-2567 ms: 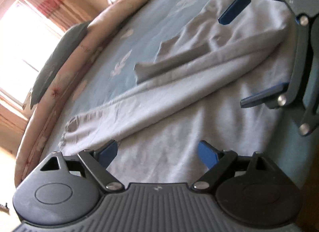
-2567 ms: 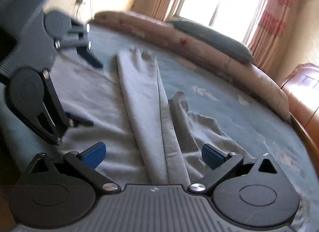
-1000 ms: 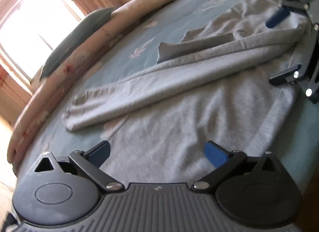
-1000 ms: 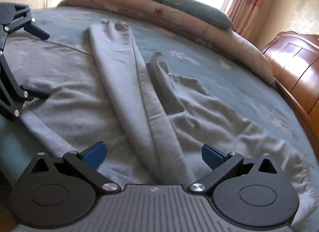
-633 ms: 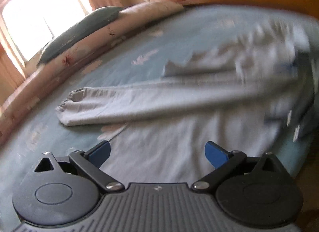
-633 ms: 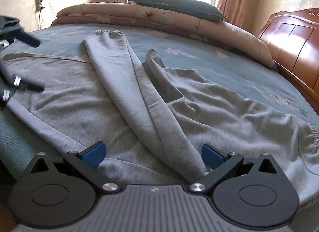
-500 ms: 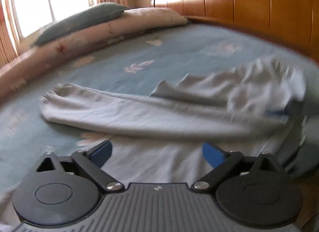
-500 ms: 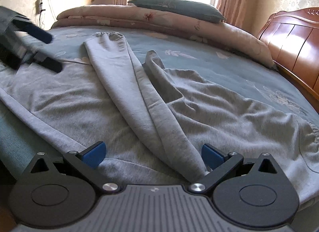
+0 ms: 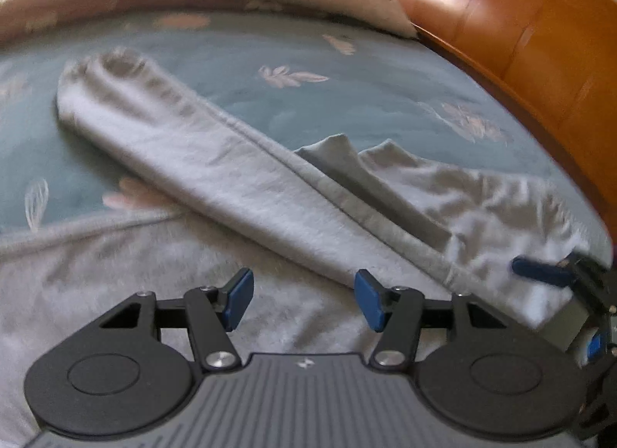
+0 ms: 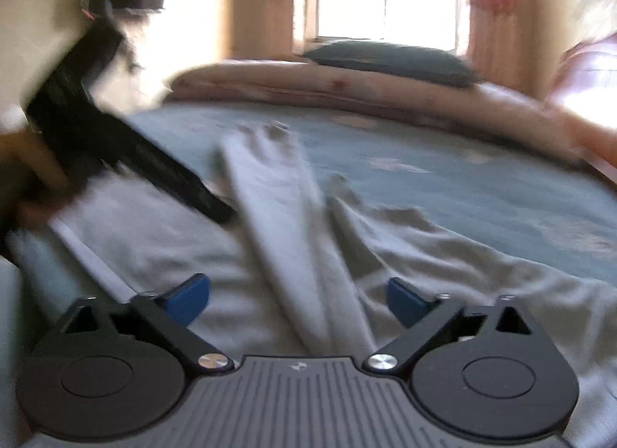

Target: Fold clothes

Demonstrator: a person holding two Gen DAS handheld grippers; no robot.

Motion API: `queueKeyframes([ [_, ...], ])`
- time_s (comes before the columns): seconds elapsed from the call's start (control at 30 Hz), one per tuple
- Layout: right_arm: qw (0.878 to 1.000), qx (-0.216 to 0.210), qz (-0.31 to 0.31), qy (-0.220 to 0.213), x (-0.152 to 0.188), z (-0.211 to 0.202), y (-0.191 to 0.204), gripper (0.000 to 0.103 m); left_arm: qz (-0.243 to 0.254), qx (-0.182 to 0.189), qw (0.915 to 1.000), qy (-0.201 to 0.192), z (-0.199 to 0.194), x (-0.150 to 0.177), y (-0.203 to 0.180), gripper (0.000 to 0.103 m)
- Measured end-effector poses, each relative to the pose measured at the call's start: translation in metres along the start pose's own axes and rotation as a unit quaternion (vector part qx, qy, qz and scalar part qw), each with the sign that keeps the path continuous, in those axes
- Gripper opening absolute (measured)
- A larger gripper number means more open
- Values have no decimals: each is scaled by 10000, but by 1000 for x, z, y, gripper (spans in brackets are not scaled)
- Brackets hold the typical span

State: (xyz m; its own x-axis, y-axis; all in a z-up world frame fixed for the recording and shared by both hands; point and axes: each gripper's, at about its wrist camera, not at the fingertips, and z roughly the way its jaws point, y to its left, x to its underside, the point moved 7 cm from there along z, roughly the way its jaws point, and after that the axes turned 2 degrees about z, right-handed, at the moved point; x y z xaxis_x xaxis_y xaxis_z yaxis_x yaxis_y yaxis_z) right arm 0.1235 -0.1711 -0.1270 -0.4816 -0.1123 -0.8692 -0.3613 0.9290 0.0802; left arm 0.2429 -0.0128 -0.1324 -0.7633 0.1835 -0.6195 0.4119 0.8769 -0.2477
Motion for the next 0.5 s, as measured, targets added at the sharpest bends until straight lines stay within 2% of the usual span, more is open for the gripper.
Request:
queueKeyframes([
  [0.03, 9991, -369, 176, 66, -9, 3, -2, 88, -217, 149, 9997, 23, 1, -1, 2, 59],
  [0.1, 9952, -833, 475, 218, -23, 15, -9, 77, -382, 306, 9988, 2, 0, -3, 2, 61],
  [0.17, 9883, -1217, 802, 443, -37, 31, -17, 74, -223, 277, 9993, -77, -2, -5, 0, 67],
  [0.23, 9830, -1382, 995, 682, -49, 52, -25, 74, -123, 289, 9994, -130, -4, -8, 1, 68],
  [0.37, 9733, -1445, 1337, 1178, -57, 94, -44, 74, -179, 434, 9984, -319, -4, -15, 12, 69],
  [0.5, 9604, -1514, 1612, 1696, -55, 131, -55, 75, -420, 532, 9969, -410, 1, -19, 29, 69],
])
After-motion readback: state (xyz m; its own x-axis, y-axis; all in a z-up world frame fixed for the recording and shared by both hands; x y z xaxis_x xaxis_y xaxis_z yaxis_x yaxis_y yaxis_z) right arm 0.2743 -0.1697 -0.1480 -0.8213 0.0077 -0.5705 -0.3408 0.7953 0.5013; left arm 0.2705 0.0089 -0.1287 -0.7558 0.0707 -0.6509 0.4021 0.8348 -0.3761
